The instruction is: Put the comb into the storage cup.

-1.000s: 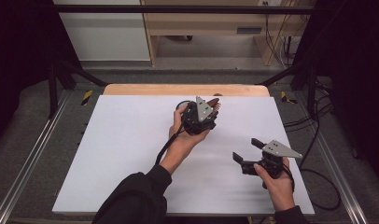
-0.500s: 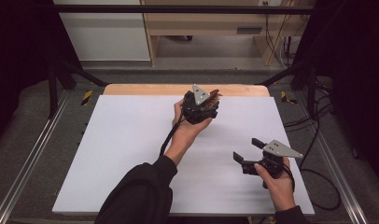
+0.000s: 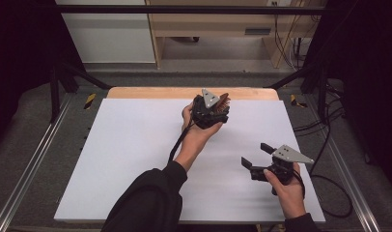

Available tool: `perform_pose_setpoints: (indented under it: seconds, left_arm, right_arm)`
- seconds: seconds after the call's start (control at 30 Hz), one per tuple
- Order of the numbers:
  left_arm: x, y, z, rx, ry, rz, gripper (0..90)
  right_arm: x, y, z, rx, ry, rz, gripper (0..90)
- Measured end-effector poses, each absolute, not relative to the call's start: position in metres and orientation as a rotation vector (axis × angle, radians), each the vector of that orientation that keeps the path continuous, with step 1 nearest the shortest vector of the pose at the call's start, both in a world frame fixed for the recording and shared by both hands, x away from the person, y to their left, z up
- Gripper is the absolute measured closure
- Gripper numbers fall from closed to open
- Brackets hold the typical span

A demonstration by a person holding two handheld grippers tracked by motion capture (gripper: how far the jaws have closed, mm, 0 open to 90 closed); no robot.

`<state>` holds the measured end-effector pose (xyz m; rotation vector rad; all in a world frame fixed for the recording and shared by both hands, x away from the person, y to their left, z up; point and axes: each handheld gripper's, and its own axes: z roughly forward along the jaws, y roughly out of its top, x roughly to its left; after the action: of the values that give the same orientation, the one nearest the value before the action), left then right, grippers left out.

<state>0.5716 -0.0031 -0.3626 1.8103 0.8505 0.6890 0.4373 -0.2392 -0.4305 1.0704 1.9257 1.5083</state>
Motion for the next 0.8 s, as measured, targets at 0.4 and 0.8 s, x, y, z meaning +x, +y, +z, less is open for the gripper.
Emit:
perform_pose_setpoints:
  seconds: [0.4,0.8]
  left_arm:
    - [0.5646,-0.0087,-0.362,1.805,0.797,0.73,26.3]
    - [0.5619,-0.0078,-0.3596,1.794,0.782,0.716,25.0]
  right_arm:
    - [0.4374,-0.2388,-0.4308,1.073,1.93,1.506,7.0]
    - [0.4373,-0.2383,-0.431,1.071,1.933,1.502,7.0]
